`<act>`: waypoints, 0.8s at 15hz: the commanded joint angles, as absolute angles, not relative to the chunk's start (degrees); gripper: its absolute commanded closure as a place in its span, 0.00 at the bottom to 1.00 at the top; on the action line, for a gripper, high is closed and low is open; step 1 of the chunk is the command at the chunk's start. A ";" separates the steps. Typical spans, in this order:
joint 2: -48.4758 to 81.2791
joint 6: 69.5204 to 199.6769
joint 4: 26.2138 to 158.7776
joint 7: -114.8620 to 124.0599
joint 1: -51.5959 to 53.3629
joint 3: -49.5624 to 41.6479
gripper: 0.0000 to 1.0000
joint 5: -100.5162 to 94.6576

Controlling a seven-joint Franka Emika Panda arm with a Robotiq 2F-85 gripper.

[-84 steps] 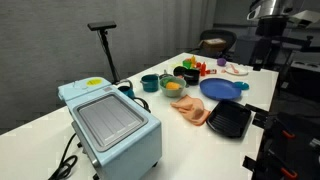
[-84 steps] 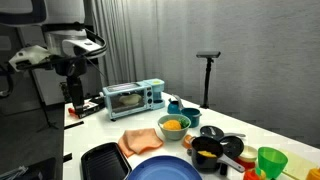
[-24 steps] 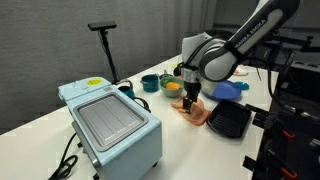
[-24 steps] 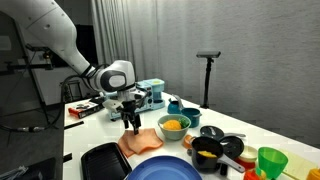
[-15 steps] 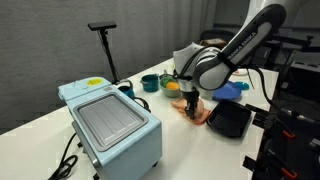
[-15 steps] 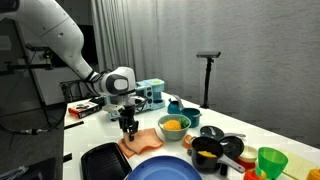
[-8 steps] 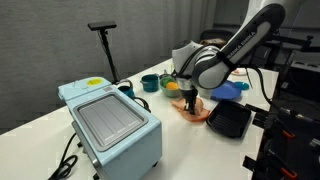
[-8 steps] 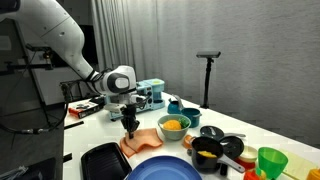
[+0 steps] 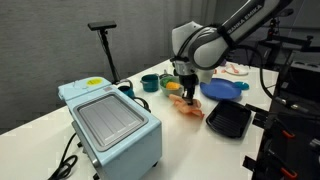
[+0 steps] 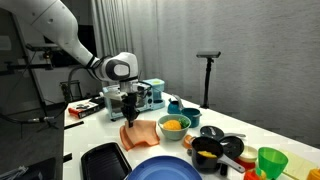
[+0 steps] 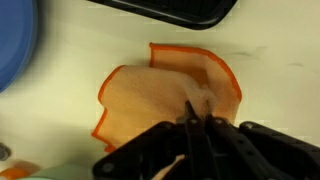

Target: Use the orange towel to wipe the black pot, green bowl and blue plate

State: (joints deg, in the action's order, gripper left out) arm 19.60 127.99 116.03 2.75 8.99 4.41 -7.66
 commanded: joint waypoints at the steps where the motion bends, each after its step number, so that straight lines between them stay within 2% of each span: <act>1: 11.33 127.46 120.14 -2.12 6.16 5.54 0.99 -2.02; 8: -1.31 130.72 125.11 0.07 1.85 0.97 0.99 0.04; 12: -3.59 136.76 125.94 4.05 -1.32 -2.44 0.99 -0.59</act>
